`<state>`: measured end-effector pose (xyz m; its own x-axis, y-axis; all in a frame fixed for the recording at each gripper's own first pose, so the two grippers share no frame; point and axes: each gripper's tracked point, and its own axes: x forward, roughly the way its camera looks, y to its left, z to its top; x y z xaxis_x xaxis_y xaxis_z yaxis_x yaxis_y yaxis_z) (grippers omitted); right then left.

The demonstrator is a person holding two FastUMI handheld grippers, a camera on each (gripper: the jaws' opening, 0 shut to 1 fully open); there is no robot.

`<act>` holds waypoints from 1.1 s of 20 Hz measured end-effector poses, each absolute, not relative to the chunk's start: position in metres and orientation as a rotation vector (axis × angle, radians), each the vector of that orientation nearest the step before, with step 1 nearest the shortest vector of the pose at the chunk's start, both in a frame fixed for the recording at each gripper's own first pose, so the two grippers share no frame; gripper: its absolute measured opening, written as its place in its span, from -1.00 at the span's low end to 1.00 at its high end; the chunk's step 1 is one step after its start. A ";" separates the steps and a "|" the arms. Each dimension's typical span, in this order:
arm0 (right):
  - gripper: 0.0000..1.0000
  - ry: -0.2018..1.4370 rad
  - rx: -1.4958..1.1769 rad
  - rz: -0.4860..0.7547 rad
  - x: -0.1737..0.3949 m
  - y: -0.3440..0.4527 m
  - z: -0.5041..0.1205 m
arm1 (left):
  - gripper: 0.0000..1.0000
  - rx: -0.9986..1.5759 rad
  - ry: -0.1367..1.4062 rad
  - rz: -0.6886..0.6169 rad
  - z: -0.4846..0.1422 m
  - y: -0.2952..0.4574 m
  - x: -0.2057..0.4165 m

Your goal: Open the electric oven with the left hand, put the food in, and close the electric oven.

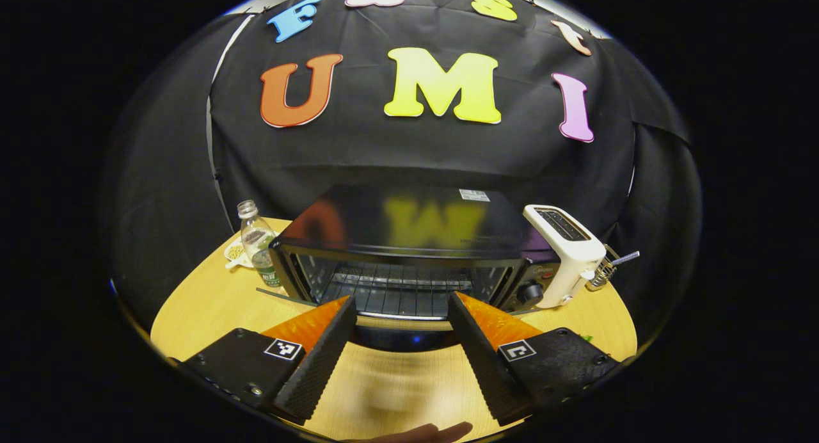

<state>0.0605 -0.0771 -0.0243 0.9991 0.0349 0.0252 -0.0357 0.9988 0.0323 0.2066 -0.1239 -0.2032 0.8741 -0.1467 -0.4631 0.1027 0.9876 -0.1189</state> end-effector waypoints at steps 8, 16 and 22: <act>0.80 -0.009 0.031 0.039 0.045 -0.074 -0.034 | 0.92 -0.060 0.522 -0.153 -0.252 -0.121 0.147; 0.80 0.058 0.031 0.063 0.040 -0.063 -0.068 | 0.90 -0.015 0.588 -0.183 -0.296 -0.124 0.118; 1.00 0.100 0.039 0.079 0.047 -0.064 -0.084 | 0.91 -0.032 0.610 -0.181 -0.300 -0.124 0.117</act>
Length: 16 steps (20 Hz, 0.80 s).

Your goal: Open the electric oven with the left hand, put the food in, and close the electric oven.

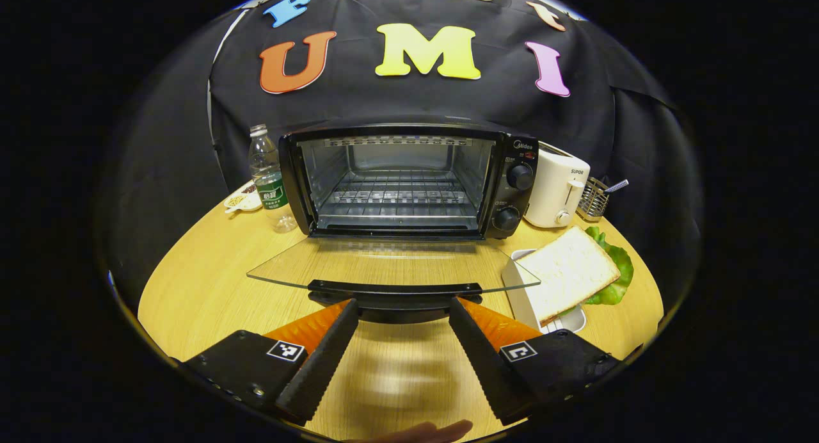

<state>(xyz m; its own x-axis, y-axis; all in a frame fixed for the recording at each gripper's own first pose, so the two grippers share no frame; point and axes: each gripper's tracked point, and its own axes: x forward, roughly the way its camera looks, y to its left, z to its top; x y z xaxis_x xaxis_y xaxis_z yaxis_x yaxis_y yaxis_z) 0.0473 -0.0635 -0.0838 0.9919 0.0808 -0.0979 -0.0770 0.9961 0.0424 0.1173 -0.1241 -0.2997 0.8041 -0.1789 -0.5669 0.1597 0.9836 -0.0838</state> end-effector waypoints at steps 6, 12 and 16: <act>1.00 0.112 0.032 0.077 0.050 -0.062 -0.091 | 0.89 -0.027 0.708 -0.183 -0.337 -0.124 0.106; 1.00 0.114 0.021 0.078 0.050 -0.059 -0.092 | 0.89 -0.024 0.738 -0.187 -0.354 -0.126 0.104; 1.00 0.137 0.019 0.086 0.056 -0.055 -0.098 | 0.90 -0.016 0.703 -0.200 -0.345 -0.126 0.102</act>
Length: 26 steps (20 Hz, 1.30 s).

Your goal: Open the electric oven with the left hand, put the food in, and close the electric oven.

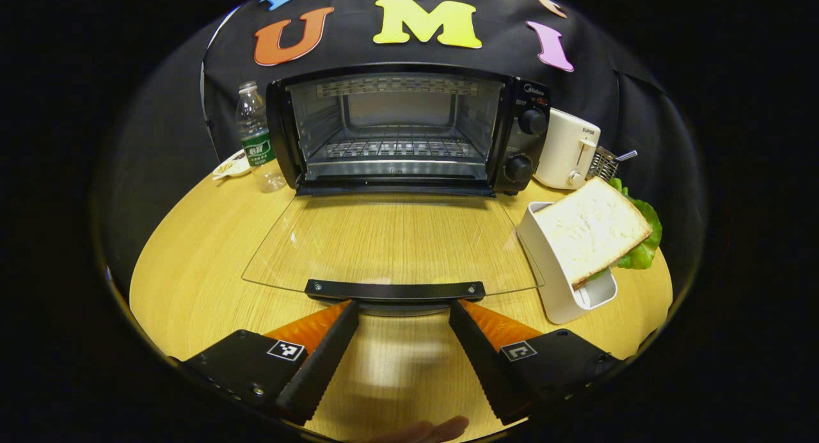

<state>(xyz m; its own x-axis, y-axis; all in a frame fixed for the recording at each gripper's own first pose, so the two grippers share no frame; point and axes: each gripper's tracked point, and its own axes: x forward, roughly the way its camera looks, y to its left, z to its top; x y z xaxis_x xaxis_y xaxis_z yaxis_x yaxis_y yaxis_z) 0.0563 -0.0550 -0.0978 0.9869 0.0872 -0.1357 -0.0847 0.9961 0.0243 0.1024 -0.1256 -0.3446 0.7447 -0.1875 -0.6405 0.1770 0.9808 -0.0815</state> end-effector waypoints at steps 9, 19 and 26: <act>0.82 0.407 0.018 0.246 0.123 -0.020 -0.166 | 0.90 -0.107 0.331 -0.180 -0.197 -0.090 0.086; 0.98 0.822 0.160 0.478 0.176 0.029 -0.264 | 0.84 -0.074 0.063 -0.102 -0.089 -0.049 0.049; 0.62 1.062 0.327 0.590 0.183 0.046 -0.311 | 0.84 -0.041 0.067 -0.057 -0.091 -0.034 0.037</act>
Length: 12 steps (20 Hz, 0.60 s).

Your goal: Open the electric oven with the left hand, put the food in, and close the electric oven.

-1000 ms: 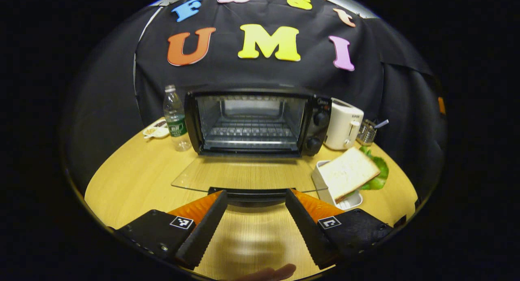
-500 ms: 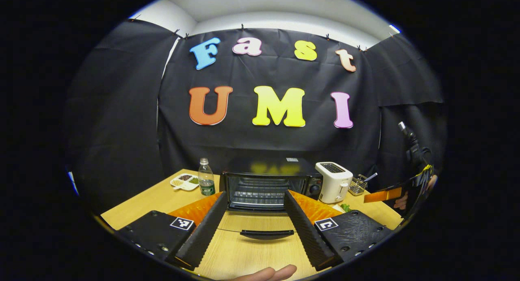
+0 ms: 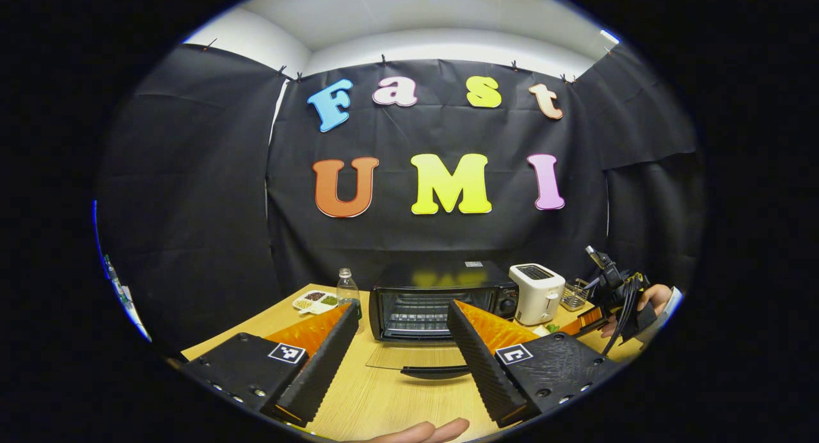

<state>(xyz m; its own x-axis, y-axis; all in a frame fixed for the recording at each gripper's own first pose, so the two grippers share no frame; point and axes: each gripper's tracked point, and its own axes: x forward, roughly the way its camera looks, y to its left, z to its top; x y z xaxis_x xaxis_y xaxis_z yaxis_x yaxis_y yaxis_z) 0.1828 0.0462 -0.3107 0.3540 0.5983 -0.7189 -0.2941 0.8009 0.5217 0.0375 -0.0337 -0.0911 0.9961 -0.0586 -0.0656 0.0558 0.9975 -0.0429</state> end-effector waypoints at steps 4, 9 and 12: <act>0.41 1.183 0.471 0.700 0.172 0.067 -0.322 | 0.84 -0.032 0.086 -0.030 -0.096 -0.026 0.033; -0.31 1.151 0.529 0.708 0.170 0.067 -0.319 | 0.84 -0.046 0.100 -0.040 -0.100 -0.025 0.027; -0.21 1.091 0.530 0.676 0.167 0.061 -0.306 | 0.84 -0.051 0.082 -0.051 -0.096 -0.024 0.022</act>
<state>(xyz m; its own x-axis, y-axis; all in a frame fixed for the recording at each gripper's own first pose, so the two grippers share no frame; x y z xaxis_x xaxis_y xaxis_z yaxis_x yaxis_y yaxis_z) 0.1668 0.0614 -0.3059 0.3004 0.7242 -0.6207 -0.2332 0.6868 0.6884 0.0217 -0.0238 -0.0963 0.9953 -0.0532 -0.0809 0.0491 0.9974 -0.0527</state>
